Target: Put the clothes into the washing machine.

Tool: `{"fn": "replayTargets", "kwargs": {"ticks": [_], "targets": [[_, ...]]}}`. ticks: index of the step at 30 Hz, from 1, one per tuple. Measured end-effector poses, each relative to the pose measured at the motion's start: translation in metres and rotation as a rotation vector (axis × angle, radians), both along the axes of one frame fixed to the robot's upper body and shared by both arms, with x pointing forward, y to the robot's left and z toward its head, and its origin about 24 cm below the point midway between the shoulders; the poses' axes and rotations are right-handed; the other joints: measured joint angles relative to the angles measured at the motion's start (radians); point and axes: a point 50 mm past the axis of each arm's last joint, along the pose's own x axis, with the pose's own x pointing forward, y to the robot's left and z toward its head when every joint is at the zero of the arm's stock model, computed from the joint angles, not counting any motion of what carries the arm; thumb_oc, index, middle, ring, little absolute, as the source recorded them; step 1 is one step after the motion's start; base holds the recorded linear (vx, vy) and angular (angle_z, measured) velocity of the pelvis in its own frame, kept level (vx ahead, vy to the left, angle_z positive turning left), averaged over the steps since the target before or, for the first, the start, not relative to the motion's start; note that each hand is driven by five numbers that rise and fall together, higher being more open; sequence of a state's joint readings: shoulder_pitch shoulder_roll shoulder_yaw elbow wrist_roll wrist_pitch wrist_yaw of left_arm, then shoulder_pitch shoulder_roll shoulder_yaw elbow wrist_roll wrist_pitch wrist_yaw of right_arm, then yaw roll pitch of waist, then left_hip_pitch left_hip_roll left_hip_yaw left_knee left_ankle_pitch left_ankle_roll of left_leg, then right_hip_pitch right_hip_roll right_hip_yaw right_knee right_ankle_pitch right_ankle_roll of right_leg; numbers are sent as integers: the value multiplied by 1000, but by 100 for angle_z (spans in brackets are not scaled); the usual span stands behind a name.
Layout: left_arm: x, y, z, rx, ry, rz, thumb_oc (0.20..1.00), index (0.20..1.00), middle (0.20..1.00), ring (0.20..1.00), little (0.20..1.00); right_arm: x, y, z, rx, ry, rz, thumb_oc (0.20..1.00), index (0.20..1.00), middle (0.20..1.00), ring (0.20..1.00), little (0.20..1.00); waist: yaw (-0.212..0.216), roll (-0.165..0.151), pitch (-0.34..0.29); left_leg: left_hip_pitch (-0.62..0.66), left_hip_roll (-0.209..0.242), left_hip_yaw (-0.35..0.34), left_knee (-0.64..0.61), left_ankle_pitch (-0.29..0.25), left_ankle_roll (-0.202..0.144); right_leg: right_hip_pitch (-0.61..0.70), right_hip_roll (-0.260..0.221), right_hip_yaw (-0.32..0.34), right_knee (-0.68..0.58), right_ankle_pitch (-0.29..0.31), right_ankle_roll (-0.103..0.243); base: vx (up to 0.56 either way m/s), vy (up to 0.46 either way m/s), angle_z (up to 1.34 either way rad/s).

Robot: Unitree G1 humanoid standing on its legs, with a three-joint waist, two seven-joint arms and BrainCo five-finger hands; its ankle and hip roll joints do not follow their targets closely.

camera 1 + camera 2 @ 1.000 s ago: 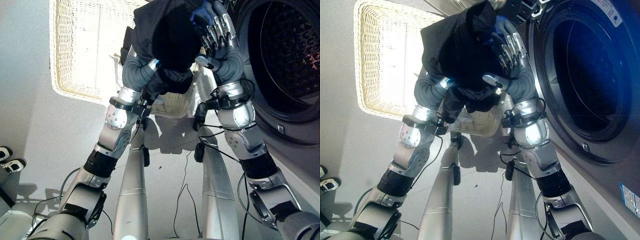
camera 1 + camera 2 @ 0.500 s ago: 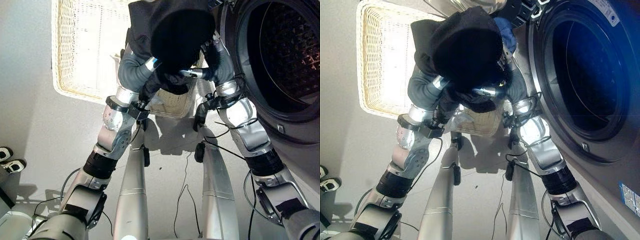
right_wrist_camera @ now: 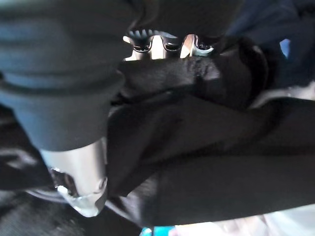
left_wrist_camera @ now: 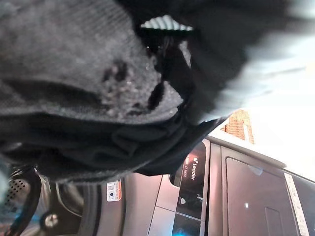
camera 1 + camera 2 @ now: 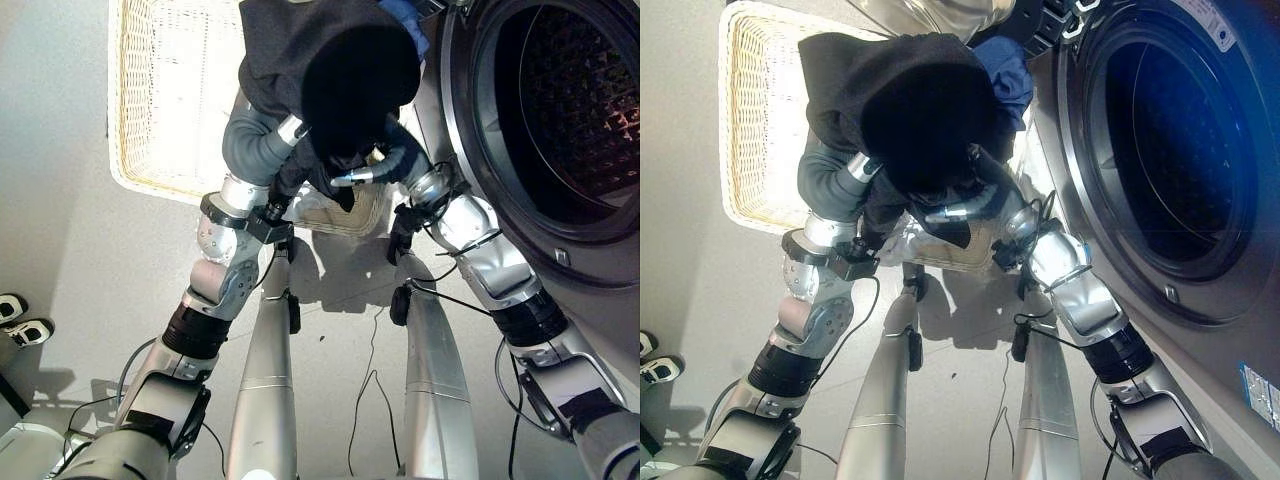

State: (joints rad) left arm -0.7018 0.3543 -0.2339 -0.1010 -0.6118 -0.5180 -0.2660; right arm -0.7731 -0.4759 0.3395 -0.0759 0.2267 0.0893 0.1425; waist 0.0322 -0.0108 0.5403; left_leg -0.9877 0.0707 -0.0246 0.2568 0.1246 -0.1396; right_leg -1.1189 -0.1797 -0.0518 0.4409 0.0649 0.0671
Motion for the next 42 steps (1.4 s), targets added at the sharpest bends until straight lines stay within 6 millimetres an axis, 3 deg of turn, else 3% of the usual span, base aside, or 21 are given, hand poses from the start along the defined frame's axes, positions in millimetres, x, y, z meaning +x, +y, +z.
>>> {"fn": "replayTargets", "kwargs": {"ticks": [8, 10, 11, 26, 30, 31, 32, 33, 40, 42], "targets": [[-3, -1, 2, 22, -42, -32, 200, 200, 200, 200, 200, 2, 9, -4, -75, 40, 44, 1000, 1000, 1000, 1000, 1000, 10, 0, 0, 2, -1, -3, 1, 0, 0, 0, -1, 0, 7, -3, -1, 0, 0, 0], [-4, -2, 3, 30, -51, -48, 200, 200, 200, 200, 200, 2, 10, -4, -81, 41, 46, 407, 407, 407, 407, 407, 10, 0, 0, 3, -1, -3, 1, 0, 0, 0, -1, 0, 10, -5, -2, 0, 0, 0], [-4, -2, 4, 27, -53, -62, 200, 200, 200, 200, 200, 2, 11, -3, -84, 38, 46, 200, 200, 200, 200, 200, 9, 0, 0, 4, -1, -3, 1, 0, 0, 0, -1, 0, 10, -6, 0, 0, 0, 0], [-6, -14, 7, 35, -70, -138, 200, 200, 200, 200, 200, 9, 11, 5, 168, -19, -123, 200, 200, 200, 200, 200, 7, 0, 0, 3, -2, -1, -1, 0, 0, -2, -1, 2, 8, -8, 2, 0, 0, 0], [-3, -18, 9, 55, -44, -56, 200, 200, 200, 200, 200, 9, 8, 7, 228, -22, -139, 200, 200, 200, 200, 200, 8, 0, 0, 1, -2, -1, -1, 0, 0, -3, -1, 2, 7, -10, 5, 0, 0, 0], [-3, -19, 10, 60, -41, -14, 335, 335, 335, 335, 335, 10, 6, 7, 238, -19, -146, 200, 200, 200, 200, 200, 8, 0, 0, 0, -2, -1, -1, 0, 0, -4, -1, 2, 7, -11, 5, 0, 0, 0], [-1, -19, 10, 67, -30, 24, 639, 639, 639, 639, 639, 11, 5, 6, 245, -18, -156, 200, 200, 200, 200, 200, 8, 0, 0, 0, -2, -1, -1, 0, 0, -4, -1, 2, 7, -11, 5, 0, 0, 0], [0, -19, 9, 71, -22, 54, 1000, 1000, 1000, 1000, 1000, 11, 4, 5, 254, -17, -162, 200, 200, 200, 200, 200, 9, 0, 0, 0, -2, -1, -1, 0, 0, -5, -1, 2, 7, -11, 5, 0, 0, 0], [13, -9, 0, 83, 47, 389, 1000, 1000, 1000, 1000, 1000, 11, -12, 6, 373, -28, -199, 200, 200, 200, 200, 200, 10, 0, 0, -2, -3, -1, -2, -1, 0, -8, -2, 2, 8, -12, 4, 0, 0, 0], [14, 0, 0, 77, -24, 599, 1000, 1000, 1000, 1000, 1000, 9, -13, 5, 401, -32, -183, 200, 200, 200, 200, 200, 11, 0, 0, -2, -2, -1, -2, -1, 0, -8, -2, 2, 9, -13, 3, 0, 0, 0]]}}
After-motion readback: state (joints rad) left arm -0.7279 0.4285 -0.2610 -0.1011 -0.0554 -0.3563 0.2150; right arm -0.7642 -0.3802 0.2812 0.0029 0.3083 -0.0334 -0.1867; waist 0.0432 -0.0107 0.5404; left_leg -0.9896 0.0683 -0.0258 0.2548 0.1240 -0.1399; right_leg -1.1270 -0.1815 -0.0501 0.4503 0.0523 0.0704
